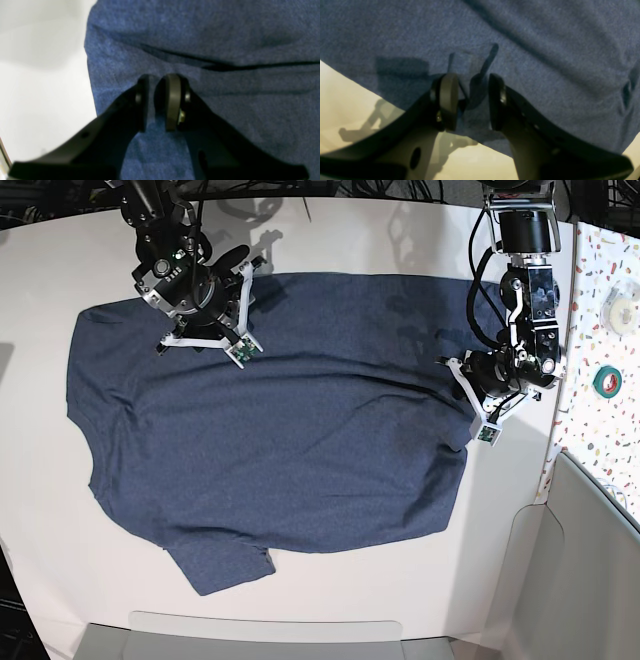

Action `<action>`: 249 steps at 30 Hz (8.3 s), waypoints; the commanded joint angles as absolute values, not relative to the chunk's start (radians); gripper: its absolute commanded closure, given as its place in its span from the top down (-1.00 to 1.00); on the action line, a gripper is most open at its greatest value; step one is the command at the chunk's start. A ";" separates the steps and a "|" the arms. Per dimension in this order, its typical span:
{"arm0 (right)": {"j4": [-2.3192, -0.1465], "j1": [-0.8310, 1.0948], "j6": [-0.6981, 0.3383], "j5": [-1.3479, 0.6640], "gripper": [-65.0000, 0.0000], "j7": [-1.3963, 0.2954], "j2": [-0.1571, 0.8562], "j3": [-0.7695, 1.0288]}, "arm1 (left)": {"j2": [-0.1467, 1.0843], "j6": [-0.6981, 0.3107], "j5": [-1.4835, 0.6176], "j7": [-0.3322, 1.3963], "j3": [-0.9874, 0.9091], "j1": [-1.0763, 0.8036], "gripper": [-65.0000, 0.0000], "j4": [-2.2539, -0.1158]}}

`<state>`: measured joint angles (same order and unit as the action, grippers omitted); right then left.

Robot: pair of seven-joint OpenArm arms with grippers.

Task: Layout the t-shirt on the table in an organized manner, then fold the t-shirt properly
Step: 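Drag the grasped shoulder edge with the right gripper away from the left gripper, then pull the shoulder edge with the left gripper away from the right gripper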

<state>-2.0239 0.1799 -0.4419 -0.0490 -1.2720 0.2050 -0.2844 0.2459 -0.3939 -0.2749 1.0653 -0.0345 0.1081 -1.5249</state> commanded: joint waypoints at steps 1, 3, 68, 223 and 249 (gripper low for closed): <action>-2.037 0.166 -0.440 -0.045 -0.39 -1.259 0.213 -0.280 | 0.255 -0.397 -0.278 1.056 -0.038 0.125 -0.63 -1.540; -2.037 0.166 -0.440 -0.044 -0.39 -1.259 0.217 -0.278 | 0.255 -0.397 -0.278 1.056 -0.038 0.124 -0.63 -1.540; -2.060 0.283 -0.441 -0.679 -1.00 -1.257 0.435 0.041 | 0.255 -0.397 -0.280 0.974 -0.038 0.111 -0.63 -1.382; -1.491 0.529 -0.390 -1.431 -1.00 -1.026 0.139 0.682 | 0.260 -0.406 -0.476 1.191 -0.507 -0.173 -0.32 -1.741; -1.491 0.535 -0.390 -1.431 -1.00 -1.026 0.139 0.682 | 0.260 -0.406 -0.975 1.346 -0.690 -0.372 -0.33 -1.449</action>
